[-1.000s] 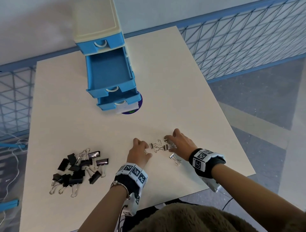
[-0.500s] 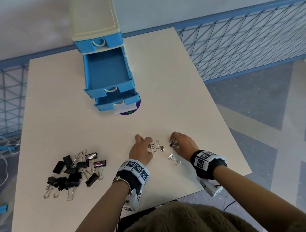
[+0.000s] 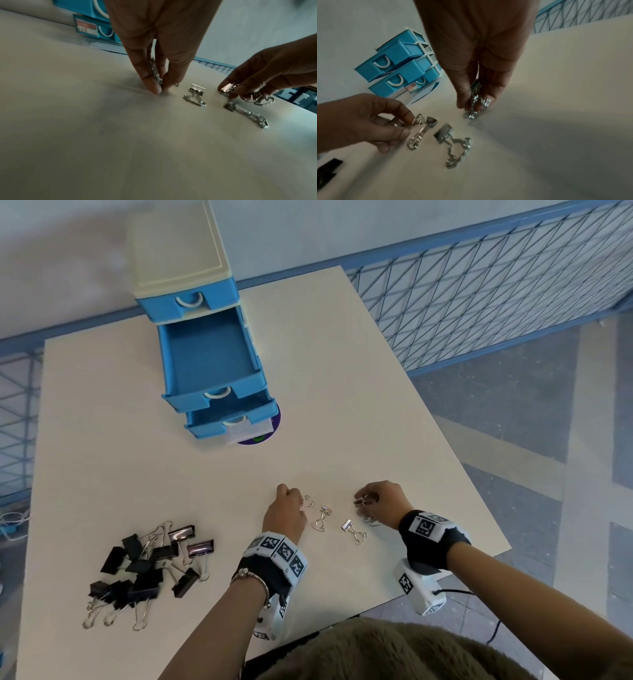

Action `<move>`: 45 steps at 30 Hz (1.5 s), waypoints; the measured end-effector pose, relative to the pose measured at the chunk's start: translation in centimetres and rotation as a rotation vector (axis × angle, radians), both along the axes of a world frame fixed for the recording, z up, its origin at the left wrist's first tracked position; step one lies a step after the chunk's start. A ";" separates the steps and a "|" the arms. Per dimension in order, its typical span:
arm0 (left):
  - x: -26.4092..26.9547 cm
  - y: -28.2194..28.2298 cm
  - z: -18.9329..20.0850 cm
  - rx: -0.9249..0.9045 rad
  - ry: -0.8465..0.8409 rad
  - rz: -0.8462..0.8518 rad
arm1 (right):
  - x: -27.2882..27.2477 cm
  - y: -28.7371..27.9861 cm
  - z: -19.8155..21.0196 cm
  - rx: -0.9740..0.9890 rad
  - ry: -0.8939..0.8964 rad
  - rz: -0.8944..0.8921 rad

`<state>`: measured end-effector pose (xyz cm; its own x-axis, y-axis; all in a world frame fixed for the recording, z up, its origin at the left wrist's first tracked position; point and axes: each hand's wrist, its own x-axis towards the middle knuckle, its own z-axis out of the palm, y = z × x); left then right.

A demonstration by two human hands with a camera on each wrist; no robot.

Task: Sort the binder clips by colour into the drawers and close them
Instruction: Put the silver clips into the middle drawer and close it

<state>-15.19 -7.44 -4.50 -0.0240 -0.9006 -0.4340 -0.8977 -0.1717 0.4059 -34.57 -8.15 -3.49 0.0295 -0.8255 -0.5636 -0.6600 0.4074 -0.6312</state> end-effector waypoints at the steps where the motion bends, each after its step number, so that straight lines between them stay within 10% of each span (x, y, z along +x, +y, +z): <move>1: -0.1 0.3 -0.2 0.014 0.000 0.010 | -0.3 0.2 -0.3 0.007 -0.005 -0.015; 18: 5.2 -3.8 9.2 -0.150 0.619 0.457 | 1.6 -3.3 2.1 0.113 -0.196 -0.035; 31: 11.7 -18.4 15.6 -0.541 0.456 0.595 | 13.5 -16.8 15.6 -0.289 -0.407 0.062; 45: 8.5 -5.2 8.6 -0.550 0.394 0.281 | 16.1 -21.0 14.2 -0.409 -0.361 0.161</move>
